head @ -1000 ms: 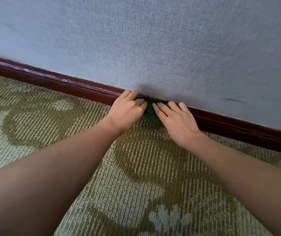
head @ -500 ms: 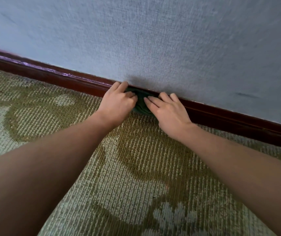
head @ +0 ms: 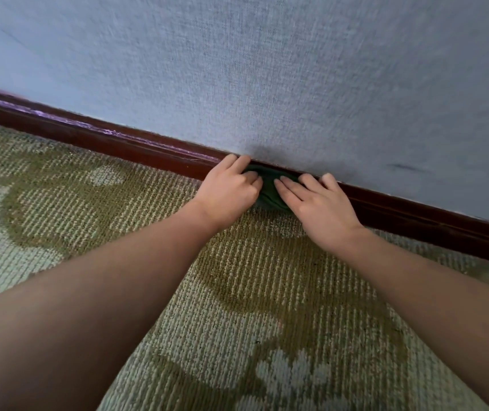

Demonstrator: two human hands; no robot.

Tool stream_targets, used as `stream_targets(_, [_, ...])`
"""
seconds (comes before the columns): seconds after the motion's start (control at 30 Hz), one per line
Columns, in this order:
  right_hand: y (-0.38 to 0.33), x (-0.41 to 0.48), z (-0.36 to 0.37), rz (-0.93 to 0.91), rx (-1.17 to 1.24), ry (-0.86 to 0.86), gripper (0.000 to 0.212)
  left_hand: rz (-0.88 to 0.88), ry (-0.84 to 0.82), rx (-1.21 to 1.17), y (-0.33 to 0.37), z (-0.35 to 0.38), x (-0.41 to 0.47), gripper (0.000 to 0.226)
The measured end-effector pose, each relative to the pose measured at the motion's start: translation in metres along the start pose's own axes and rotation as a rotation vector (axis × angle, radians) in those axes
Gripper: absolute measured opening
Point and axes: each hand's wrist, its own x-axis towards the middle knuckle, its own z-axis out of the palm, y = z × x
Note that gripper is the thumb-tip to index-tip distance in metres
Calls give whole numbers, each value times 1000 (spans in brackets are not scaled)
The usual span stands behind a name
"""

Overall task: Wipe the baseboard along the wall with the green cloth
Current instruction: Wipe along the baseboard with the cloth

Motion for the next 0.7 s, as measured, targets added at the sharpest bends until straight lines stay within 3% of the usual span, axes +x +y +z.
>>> stream_targets(0.2, [-2, 6, 3, -7, 70, 16, 62, -43, -51, -9, -6, 5, 1, 25])
stream_targets(0.43, [-20, 40, -9, -25, 132, 23, 62, -162, -62, -22, -30, 2, -20, 17])
stream_targets(0.6, [-27, 50, -10, -31, 126, 44, 61, -223, -117, -75, -36, 8, -23, 26])
stream_targets(0.7, [-25, 40, -8, -38, 98, 84, 59, -153, -108, -62, -28, 8, -27, 30])
